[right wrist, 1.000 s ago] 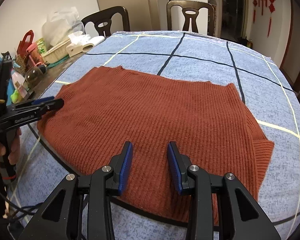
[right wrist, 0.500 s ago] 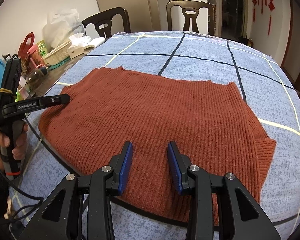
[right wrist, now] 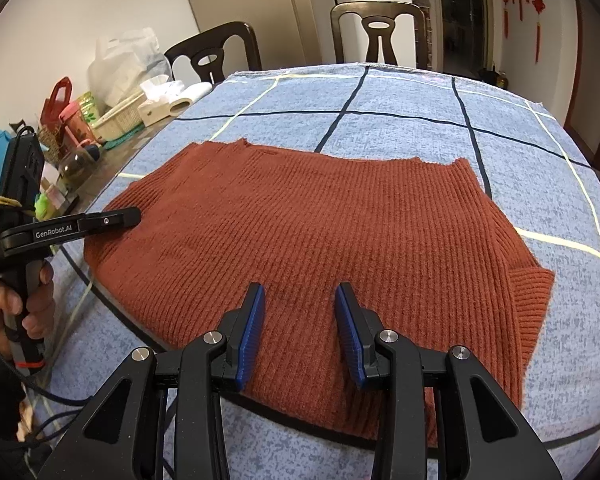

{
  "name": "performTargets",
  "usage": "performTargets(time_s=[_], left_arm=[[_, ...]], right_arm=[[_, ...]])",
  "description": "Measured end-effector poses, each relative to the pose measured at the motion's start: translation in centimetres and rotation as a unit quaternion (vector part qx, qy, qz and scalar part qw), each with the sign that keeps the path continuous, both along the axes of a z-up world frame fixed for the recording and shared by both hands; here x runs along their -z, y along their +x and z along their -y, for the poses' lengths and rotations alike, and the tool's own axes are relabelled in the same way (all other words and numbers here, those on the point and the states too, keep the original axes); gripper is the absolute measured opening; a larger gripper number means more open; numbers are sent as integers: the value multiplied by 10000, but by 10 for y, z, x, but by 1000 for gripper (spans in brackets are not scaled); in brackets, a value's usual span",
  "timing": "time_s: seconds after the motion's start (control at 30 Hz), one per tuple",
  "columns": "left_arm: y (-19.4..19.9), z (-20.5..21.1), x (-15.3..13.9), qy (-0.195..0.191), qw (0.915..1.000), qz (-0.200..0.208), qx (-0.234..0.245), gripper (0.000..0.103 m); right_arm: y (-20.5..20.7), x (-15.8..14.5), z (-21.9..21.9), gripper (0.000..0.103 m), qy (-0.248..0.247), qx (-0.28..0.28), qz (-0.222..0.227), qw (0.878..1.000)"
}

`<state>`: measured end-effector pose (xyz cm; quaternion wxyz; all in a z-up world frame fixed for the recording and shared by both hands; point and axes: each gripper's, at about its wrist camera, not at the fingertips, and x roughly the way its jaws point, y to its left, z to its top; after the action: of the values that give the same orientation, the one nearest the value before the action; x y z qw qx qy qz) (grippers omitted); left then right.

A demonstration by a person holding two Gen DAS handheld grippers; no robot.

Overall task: Fold small clothes
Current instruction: 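Grasp the other side edge with the left gripper and lift it, then fold the held edge over the sweater and open the left gripper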

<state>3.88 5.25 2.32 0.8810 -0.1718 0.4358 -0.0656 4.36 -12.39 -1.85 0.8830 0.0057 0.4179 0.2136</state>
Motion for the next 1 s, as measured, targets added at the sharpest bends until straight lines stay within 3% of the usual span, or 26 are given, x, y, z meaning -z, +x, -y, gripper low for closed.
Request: performTargets(time_s=[0.33, 0.5, 0.7, 0.9, 1.0], left_arm=[[6, 45, -62, -290, 9930, 711, 896, 20], [19, 89, -55, -378, 9874, 579, 1425, 20], [26, 131, -21, -442, 9799, 48, 1944, 22], [10, 121, -44, -888, 9715, 414, 2158, 32], [6, 106, -52, -766, 9754, 627, 1970, 36]], right_arm=[[-10, -9, 29, 38, 225, 387, 78, 9990], [-14, -11, 45, 38, 404, 605, 60, 9973], [-17, -9, 55, 38, 589, 731, -59, 9956], [-15, -10, 62, 38, 1098, 721, -208, 9911], [-10, -10, 64, 40, 1467, 705, -302, 9862]])
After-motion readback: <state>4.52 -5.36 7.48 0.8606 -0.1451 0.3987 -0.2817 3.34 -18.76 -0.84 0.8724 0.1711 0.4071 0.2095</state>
